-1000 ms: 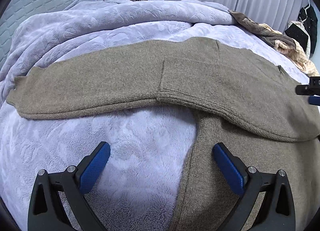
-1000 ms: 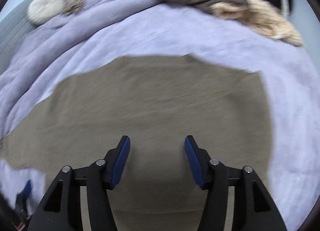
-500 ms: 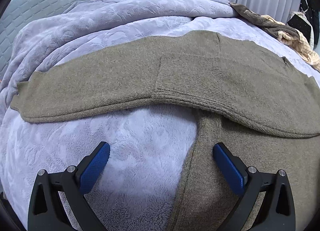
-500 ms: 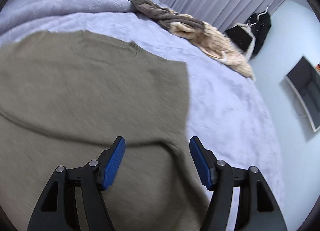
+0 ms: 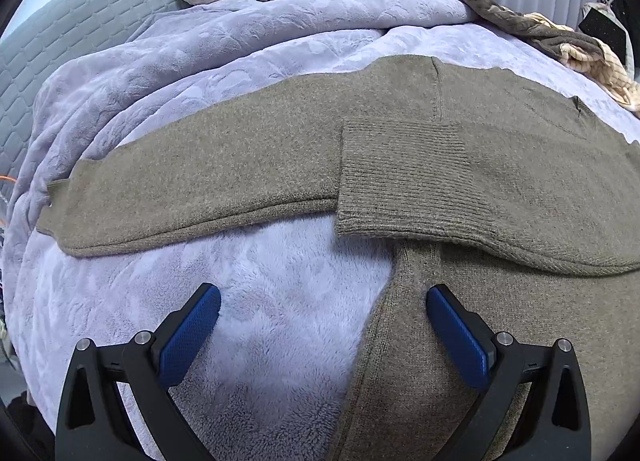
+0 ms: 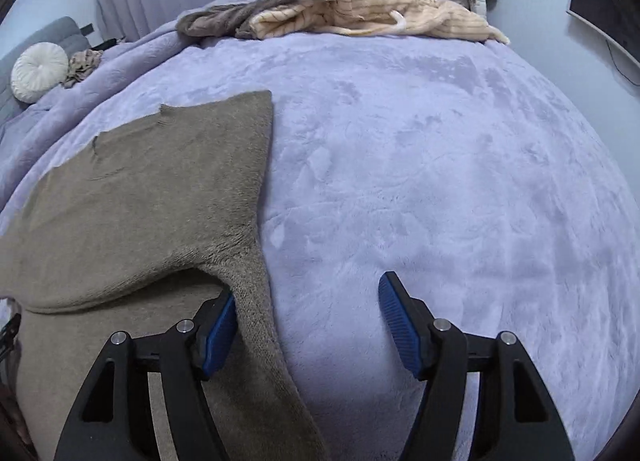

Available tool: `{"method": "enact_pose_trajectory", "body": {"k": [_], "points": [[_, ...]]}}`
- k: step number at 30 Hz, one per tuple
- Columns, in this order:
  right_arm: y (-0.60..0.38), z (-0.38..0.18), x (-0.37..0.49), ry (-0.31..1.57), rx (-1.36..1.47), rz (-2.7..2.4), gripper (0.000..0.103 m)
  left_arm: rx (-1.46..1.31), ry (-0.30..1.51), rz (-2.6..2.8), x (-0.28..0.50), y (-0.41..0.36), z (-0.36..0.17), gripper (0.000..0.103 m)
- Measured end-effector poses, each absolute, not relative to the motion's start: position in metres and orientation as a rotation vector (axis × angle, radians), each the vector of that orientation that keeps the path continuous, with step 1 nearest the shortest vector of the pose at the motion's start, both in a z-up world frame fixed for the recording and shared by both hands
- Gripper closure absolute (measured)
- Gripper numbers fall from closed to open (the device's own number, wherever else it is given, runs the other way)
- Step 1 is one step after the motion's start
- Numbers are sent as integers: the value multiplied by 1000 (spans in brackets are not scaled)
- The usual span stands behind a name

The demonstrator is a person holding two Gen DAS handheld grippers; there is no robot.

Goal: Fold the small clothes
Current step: 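Withdraw the right gripper from the folded sleeve, then close the left gripper on the other sleeve's ribbed cuff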

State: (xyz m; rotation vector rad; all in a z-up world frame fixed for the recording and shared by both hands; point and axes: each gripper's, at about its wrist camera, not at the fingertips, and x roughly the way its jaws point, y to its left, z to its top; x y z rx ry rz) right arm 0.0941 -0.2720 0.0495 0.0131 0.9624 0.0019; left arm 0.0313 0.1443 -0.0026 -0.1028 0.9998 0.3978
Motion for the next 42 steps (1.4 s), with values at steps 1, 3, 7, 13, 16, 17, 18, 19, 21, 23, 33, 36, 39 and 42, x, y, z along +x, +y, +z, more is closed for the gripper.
{"method": "enact_pose_trajectory", "body": {"k": [1, 3, 7, 13, 16, 17, 18, 19, 21, 23, 33, 36, 39, 42], "points": [[-267, 55, 89, 942, -3, 17, 31, -103, 999, 398, 31, 144, -3, 0], [-255, 65, 83, 900, -41, 44, 31, -99, 999, 399, 31, 144, -3, 0], [-237, 78, 91, 870, -80, 32, 31, -96, 998, 401, 31, 143, -3, 0], [-210, 59, 109, 912, -208, 71, 31, -94, 999, 399, 31, 143, -3, 0], [-220, 40, 127, 946, -272, -59, 33, -102, 998, 396, 31, 143, -3, 0], [-233, 37, 129, 957, -240, -75, 32, -103, 997, 395, 31, 144, -3, 0], [-247, 36, 130, 967, -172, -53, 32, -103, 996, 395, 31, 144, -4, 0], [-257, 36, 129, 970, -139, -51, 32, -103, 996, 394, 31, 144, -4, 0], [-267, 40, 128, 947, -213, -174, 32, -104, 997, 394, 31, 144, -5, 0], [-283, 47, 125, 939, -154, -191, 32, -105, 996, 395, 31, 144, -5, 0], [-169, 76, 157, 861, -183, 233, 32, -100, 1011, 398, 33, 145, -3, 0], [-147, 51, 184, 941, -213, 245, 32, -109, 1021, 394, 34, 147, -3, 0], [-179, 21, 215, 1037, -142, 131, 31, -127, 1033, 388, 35, 150, -1, 0], [-203, 29, 216, 1029, -47, 82, 30, -159, 1046, 377, 33, 157, 6, 0]]}}
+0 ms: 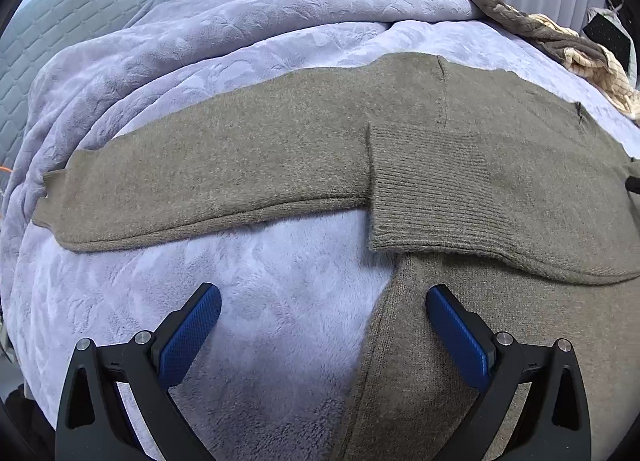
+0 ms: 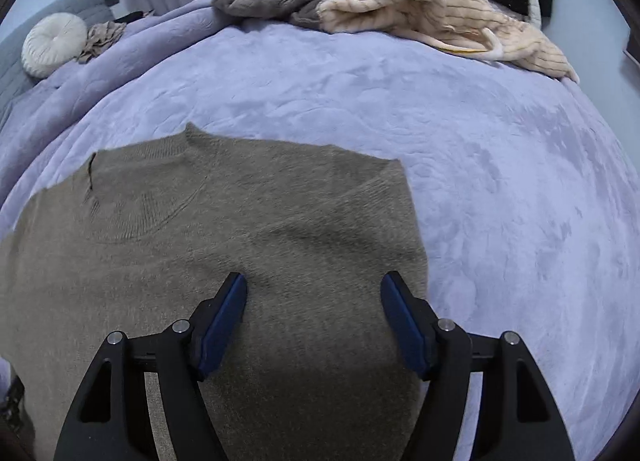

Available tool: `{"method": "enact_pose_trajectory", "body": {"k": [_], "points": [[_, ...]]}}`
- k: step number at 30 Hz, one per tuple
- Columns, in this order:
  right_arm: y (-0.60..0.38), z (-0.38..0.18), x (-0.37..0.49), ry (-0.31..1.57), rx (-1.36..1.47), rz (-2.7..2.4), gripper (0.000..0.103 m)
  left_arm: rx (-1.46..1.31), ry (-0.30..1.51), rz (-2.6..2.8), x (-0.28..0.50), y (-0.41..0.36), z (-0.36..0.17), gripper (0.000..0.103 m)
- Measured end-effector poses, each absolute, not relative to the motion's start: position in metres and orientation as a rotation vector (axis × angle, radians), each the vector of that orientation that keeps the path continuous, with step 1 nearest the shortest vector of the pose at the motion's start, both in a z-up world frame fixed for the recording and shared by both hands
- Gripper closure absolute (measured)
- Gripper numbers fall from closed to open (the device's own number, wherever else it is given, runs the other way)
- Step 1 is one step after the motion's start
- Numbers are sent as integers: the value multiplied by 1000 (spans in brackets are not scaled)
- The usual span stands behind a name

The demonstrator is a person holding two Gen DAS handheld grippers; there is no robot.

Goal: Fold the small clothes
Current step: 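Close the left gripper on the other sleeve's ribbed cuff, then lift the cuff with the left gripper and carry it across the sweater body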

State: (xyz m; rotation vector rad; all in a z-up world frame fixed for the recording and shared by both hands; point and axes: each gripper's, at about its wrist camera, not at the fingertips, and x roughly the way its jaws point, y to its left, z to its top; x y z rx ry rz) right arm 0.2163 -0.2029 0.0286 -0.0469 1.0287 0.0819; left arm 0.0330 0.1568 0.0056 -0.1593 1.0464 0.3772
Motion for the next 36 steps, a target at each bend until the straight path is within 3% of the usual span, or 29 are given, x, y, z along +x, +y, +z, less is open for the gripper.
{"method": "enact_pose_trajectory", "body": {"k": [7, 13, 22, 25, 26, 27, 28, 29, 36], "points": [[-180, 65, 134, 921, -61, 155, 27, -347, 997, 451, 5, 233, 24, 0], [-118, 58, 71, 926, -189, 249, 26, -652, 961, 576, -31, 352, -1, 0], [-60, 59, 23, 930, -351, 313, 26, -1168, 619, 401, -56, 481, -26, 0], [-54, 65, 19, 923, -370, 299, 26, -1198, 546, 359, -58, 496, -26, 4], [-52, 66, 19, 924, -372, 297, 26, -1187, 530, 350, -58, 498, -25, 25], [-50, 67, 19, 927, -376, 296, 26, -1188, 535, 333, -58, 500, -27, 64], [-48, 68, 19, 930, -382, 296, 26, -1213, 549, 306, -56, 503, -34, 82], [-45, 68, 19, 932, -390, 298, 26, -1249, 554, 290, -56, 507, -42, 89], [-13, 65, 21, 935, -451, 330, 26, -1190, 519, 321, -75, 498, -23, 88]]}}
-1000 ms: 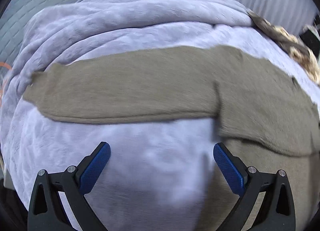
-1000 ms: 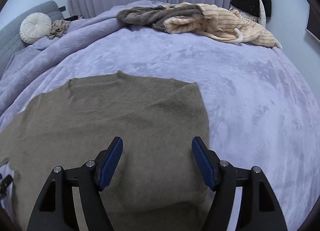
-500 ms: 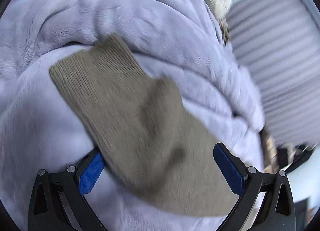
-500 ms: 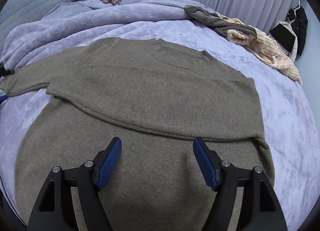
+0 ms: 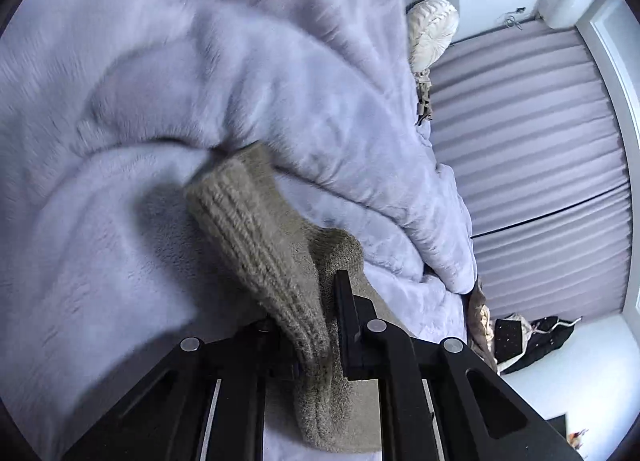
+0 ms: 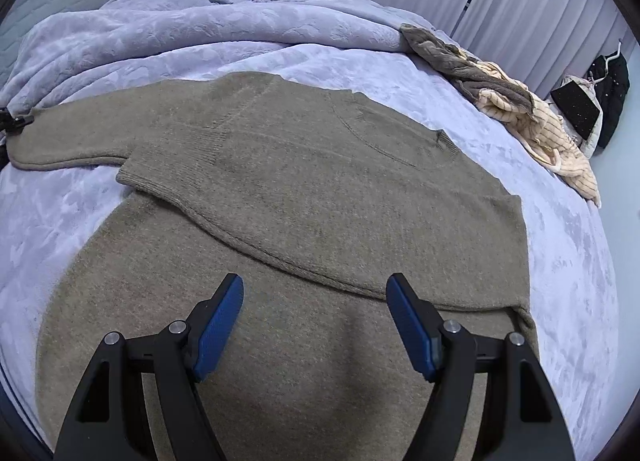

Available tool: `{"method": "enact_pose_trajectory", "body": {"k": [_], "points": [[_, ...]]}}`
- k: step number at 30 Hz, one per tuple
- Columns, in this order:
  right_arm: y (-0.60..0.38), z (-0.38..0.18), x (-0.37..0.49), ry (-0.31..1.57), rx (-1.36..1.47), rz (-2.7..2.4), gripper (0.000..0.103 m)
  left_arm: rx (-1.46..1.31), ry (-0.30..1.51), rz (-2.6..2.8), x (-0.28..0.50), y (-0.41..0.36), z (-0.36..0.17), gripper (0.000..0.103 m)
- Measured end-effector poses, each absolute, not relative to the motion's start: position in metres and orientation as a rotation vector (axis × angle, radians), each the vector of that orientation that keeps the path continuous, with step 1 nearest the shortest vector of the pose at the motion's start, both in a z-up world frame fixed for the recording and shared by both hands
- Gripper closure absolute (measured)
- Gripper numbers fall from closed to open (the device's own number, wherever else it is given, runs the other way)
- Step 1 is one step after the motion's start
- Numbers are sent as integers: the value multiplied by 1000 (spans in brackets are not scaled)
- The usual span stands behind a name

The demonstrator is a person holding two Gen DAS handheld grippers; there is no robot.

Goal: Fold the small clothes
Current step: 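Lift the cuff with the left gripper and carry it across the sweater body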

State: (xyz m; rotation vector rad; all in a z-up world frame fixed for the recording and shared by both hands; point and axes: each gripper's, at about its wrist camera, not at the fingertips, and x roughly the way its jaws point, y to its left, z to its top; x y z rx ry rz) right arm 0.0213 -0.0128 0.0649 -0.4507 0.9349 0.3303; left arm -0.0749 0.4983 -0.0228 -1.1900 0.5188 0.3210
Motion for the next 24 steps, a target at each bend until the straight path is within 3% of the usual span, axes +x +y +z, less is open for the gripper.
{"method": "enact_pose_trajectory", "body": {"k": [6, 9, 18, 24], "points": [[22, 60, 33, 961, -453, 393, 26, -1126, 483, 386, -93, 499, 14, 89], [46, 56, 38, 966, -461, 416, 26, -1082, 571, 410, -80, 506, 12, 95], [66, 61, 34, 964, -457, 451, 26, -893, 786, 529, -68, 480, 29, 95], [38, 63, 66, 1084, -337, 396, 26, -665, 865, 478, -33, 423, 65, 95]]}}
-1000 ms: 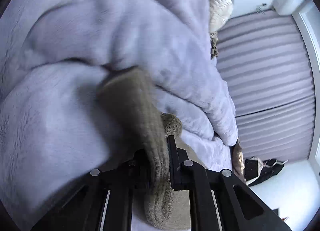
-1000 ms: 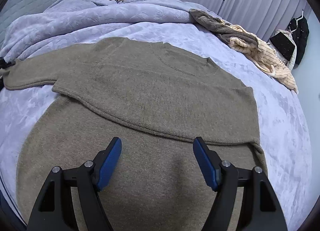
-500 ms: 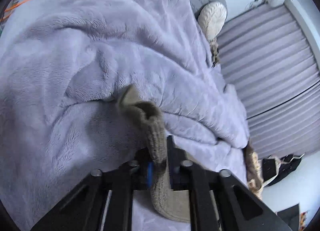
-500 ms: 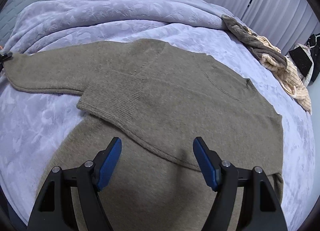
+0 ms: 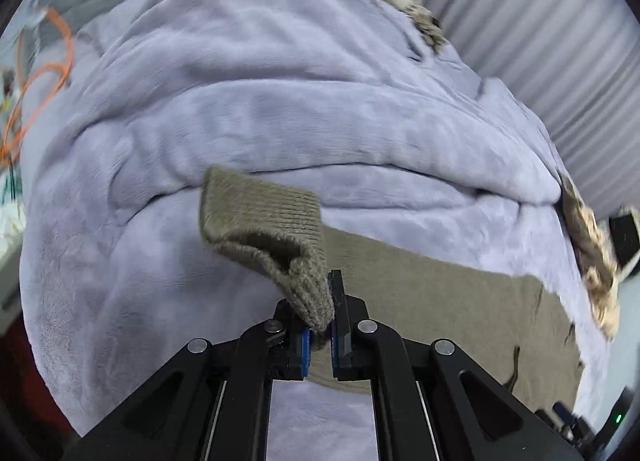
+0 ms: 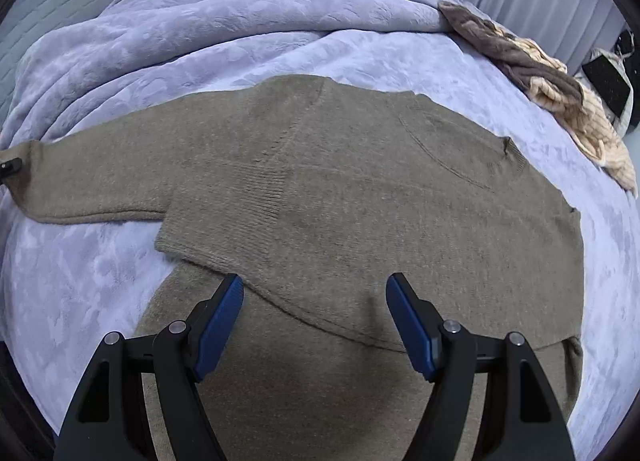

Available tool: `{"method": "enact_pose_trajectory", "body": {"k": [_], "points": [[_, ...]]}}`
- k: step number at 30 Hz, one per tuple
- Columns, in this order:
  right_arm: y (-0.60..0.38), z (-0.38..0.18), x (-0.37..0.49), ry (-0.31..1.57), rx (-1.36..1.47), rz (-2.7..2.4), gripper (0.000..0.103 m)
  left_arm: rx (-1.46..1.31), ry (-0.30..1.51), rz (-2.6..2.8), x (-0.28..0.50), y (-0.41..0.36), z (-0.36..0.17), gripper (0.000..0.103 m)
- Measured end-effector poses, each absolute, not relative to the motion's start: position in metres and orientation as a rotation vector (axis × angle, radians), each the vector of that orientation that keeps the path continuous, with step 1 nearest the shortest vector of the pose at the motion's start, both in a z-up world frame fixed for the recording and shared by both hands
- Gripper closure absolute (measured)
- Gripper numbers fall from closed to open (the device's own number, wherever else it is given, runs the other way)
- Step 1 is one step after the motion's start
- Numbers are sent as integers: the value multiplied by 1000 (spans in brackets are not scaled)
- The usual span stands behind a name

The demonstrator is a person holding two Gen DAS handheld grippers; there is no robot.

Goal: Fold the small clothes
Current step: 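Lift the cuff with the left gripper and carry it across the sweater body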

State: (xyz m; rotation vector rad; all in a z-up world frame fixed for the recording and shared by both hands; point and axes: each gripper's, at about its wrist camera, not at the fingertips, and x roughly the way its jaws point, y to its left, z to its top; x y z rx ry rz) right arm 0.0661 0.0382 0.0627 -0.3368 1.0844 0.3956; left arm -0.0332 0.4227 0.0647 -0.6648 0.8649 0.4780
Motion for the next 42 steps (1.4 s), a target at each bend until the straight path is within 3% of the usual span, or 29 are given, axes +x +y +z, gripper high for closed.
{"method": "enact_pose_trajectory", "body": {"k": [19, 42], "points": [[-57, 69, 71, 1095, -199, 358, 26, -309, 932, 510, 46, 255, 113, 95], [-135, 73, 63, 1077, -179, 335, 26, -194, 994, 429, 102, 126, 123, 95]]}}
